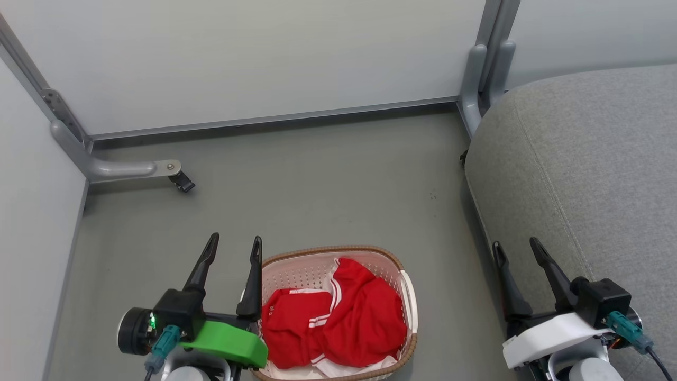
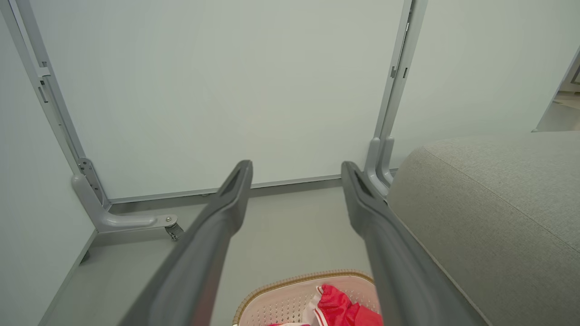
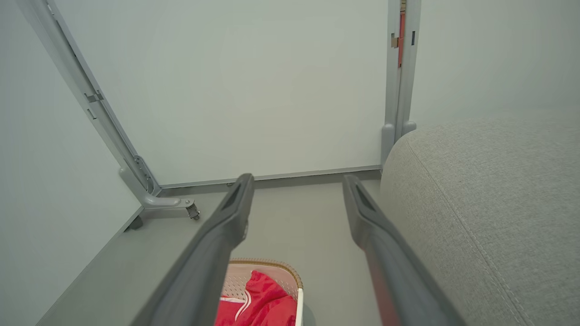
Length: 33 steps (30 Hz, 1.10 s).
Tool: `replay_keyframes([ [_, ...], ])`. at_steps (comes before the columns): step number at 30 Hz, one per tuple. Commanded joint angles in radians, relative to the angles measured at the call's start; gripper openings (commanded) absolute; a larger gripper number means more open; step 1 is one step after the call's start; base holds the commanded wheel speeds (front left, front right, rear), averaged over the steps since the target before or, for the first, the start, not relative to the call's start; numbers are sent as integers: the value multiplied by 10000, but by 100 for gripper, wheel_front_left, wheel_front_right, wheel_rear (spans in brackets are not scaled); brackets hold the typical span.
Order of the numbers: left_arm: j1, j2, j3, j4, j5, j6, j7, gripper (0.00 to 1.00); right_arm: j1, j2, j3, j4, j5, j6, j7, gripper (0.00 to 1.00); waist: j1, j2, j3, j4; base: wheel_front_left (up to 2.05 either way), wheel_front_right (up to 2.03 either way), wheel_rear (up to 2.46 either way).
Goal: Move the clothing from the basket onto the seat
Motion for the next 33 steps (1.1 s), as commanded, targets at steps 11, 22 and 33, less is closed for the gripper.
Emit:
replay_keyframes([
  [11, -133, 63, -9, 164, -196, 8, -167, 100, 102, -62, -201, 337, -378, -1, -153, 100, 0, 0, -8, 9, 0, 0, 0],
  [22, -200, 63, -10, 286, -282, 25, -167, 100, -50, -61, -124, 507, -277, 0, -153, 100, 0, 0, 23, 7, 0, 0, 0],
  [33, -446, 63, -101, 522, -68, -119, -167, 100, -241, -61, 1, 365, -272, -1, -153, 100, 0, 0, 323, -146, 0, 0, 0],
])
